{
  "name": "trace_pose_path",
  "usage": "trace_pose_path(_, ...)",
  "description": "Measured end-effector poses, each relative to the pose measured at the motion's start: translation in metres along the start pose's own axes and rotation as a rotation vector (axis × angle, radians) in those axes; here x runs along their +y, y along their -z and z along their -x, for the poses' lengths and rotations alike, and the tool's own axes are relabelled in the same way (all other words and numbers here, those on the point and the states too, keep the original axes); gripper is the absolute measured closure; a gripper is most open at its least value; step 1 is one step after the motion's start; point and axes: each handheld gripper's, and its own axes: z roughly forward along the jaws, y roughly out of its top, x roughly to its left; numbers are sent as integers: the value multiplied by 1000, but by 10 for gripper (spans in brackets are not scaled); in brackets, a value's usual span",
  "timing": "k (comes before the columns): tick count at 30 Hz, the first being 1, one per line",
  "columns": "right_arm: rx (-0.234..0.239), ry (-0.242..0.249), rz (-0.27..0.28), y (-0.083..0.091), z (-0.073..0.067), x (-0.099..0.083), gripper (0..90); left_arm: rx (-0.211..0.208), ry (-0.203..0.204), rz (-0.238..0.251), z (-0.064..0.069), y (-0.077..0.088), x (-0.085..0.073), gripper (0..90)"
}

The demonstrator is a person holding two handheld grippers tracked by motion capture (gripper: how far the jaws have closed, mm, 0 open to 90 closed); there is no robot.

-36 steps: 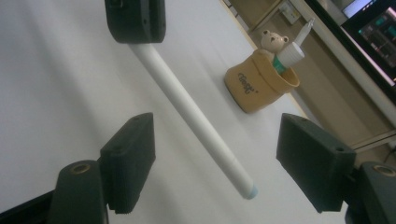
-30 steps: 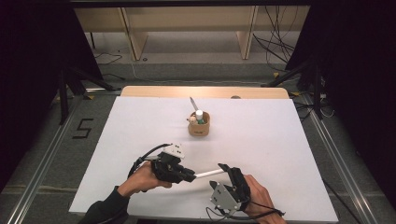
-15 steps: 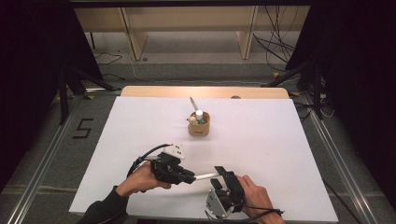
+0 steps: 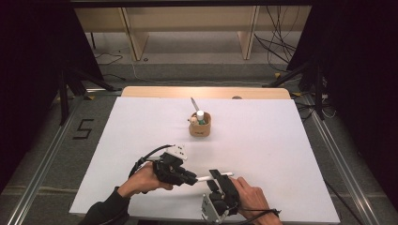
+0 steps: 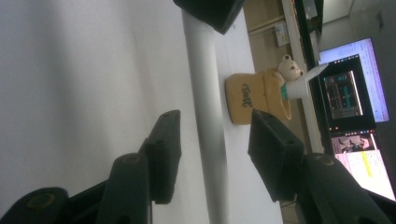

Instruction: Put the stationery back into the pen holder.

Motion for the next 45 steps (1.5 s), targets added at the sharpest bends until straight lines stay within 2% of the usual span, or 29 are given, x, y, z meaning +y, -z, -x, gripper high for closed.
trace_pose_path(2, 0, 4, -3, -1, -2, 3, 562, -2, -4, -6, 0, 0, 1, 778)
trace_pose_path(6, 2, 47, 5, -3, -3, 7, 586, -3, -6, -8, 1, -1, 2, 777)
trace_pose_path(12, 0, 73, 11, -4, -4, 10, 628, -9, -5, -13, 2, -2, 2, 777)
trace_pose_path(14, 0, 63, 7, -4, -5, 11, 639, -11, -4, -16, 1, -2, 2, 778)
trace_pose_path(19, 3, 79, 7, -4, -7, 14, 671, -12, -7, -20, 1, -2, 3, 777)
trace_pose_path(23, 5, 105, 15, -4, -7, 14, 694, -12, -7, -19, 1, -2, 3, 777)
trace_pose_path(26, 11, 95, 12, -4, -7, 15, 716, -11, -5, -20, 1, -3, 3, 778)
trace_pose_path(32, 16, 108, 13, -4, -7, 17, 776, -17, -4, -28, 1, -4, 3, 777)
trace_pose_path(38, 19, 110, 20, -4, -6, 16, 785, -23, 10, -14, 0, -4, 2, 775)
trace_pose_path(41, 20, 102, 21, -4, -5, 16, 788, -20, -1, -15, 0, -4, 2, 769)
trace_pose_path(43, 17, 98, 21, -4, -5, 15, 788, -8, 2, -16, 0, -3, 2, 743)
trace_pose_path(45, 19, 95, 22, -3, -5, 15, 789, -4, 3, -26, -1, -2, 2, 679)
